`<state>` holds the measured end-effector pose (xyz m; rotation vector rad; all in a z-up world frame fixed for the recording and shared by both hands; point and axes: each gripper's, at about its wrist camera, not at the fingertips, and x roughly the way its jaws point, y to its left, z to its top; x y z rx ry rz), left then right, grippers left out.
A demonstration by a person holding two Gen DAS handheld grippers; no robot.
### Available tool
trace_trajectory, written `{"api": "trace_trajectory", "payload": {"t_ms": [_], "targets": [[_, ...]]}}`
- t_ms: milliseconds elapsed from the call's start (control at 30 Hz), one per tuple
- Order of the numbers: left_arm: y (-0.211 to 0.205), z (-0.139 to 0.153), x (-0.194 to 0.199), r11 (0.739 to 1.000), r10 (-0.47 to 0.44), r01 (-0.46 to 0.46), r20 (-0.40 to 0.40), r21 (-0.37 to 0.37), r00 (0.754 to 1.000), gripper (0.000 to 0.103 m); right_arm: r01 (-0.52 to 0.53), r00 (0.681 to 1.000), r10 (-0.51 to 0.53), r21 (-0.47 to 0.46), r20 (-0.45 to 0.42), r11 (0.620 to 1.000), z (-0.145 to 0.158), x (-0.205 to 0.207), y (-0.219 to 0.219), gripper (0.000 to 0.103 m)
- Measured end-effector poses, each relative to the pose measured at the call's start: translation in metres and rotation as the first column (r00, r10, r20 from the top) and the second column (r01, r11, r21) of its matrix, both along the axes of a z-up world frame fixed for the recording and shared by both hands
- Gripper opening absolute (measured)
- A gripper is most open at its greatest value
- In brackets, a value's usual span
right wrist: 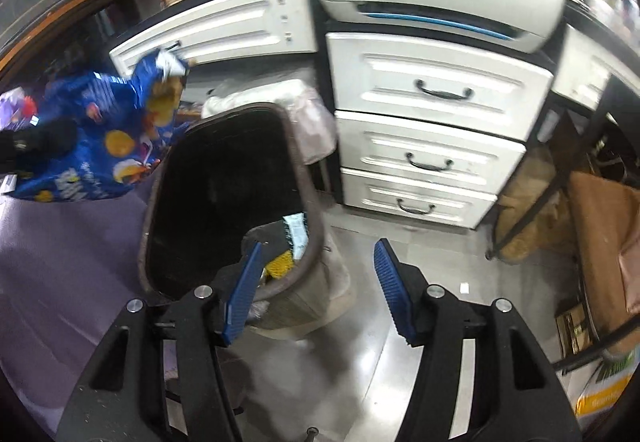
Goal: Collect trash
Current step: 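Drop the blue snack bag into the bin from the left tool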
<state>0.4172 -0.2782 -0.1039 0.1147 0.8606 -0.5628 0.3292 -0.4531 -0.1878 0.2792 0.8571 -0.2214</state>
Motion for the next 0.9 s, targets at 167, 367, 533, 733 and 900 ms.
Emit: {"api": "trace_trajectory", "payload": {"t_ms": [167, 367, 533, 733, 900], "targets": [[-0.006, -0.014, 0.008, 1.0, 0.01, -0.01, -0.034, 0.014, 0.999, 0.016, 0.041, 0.999, -0.041, 0.001, 0.004, 0.999, 0.008, -0.02, -0.017, 0.058], [-0.009, -0.024, 0.012, 1.0, 0.015, -0.014, -0.06, 0.026, 0.998, 0.047, 0.084, 0.996, -0.084, -0.01, 0.023, 0.996, 0.02, -0.033, -0.028, 0.058], [-0.006, -0.016, 0.011, 1.0, 0.029, -0.029, -0.049, 0.012, 0.998, 0.074, 0.122, 0.992, -0.123, 0.017, 0.041, 0.992, 0.03, -0.04, -0.036, 0.058], [0.006, 0.018, -0.006, 0.998, 0.019, -0.018, 0.013, -0.065, 1.0, 0.075, 0.13, 0.989, -0.131, 0.02, 0.069, 0.991, 0.047, -0.042, -0.033, 0.059], [0.038, 0.05, -0.023, 0.992, 0.041, -0.032, 0.07, -0.121, 0.997, 0.082, 0.085, 0.99, -0.088, 0.025, 0.108, 0.996, 0.071, -0.037, -0.016, 0.06]]}}
